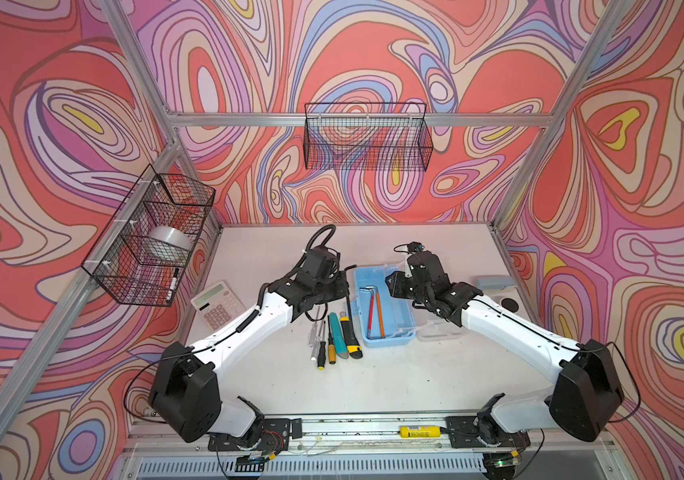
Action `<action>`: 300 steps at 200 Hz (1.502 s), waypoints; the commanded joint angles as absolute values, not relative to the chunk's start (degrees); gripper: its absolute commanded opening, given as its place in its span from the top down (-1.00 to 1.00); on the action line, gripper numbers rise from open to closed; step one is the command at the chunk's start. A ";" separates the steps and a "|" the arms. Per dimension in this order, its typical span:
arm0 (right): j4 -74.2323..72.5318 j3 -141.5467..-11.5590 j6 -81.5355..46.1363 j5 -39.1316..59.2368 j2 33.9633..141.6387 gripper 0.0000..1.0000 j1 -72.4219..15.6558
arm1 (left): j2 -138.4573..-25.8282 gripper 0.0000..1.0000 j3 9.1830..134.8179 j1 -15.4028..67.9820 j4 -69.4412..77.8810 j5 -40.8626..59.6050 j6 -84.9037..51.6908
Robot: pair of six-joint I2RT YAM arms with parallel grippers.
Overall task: Pack the tool kit
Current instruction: 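Grasp the black hex key with the left gripper and lift it, then carry the black hex key into the blue box and release it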
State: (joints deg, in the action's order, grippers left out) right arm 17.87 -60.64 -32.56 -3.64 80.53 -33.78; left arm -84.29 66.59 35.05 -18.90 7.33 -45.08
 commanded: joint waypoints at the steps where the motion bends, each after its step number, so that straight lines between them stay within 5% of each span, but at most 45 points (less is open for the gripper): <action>1: 17.66 -59.09 -32.91 -4.62 79.17 0.30 -33.68 | -89.11 1.00 69.98 35.72 -13.27 8.45 -47.95; 132: 16.38 -56.25 -33.15 -5.29 77.58 0.28 -32.61 | -111.65 1.00 82.93 37.51 -17.30 11.50 -50.42; 227: 15.18 -55.28 -33.49 -4.49 77.55 0.28 -32.59 | -117.09 1.00 85.30 37.66 -17.26 14.86 -49.92; 300: 14.88 -55.33 -33.52 -3.78 78.05 0.28 -32.57 | -117.35 0.72 86.57 37.81 -18.28 14.67 -48.54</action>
State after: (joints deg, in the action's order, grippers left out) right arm 15.81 -55.94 -33.34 -4.03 78.83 -32.69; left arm -117.30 84.68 37.56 -17.19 14.59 -49.32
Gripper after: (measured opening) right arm 0.360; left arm 0.125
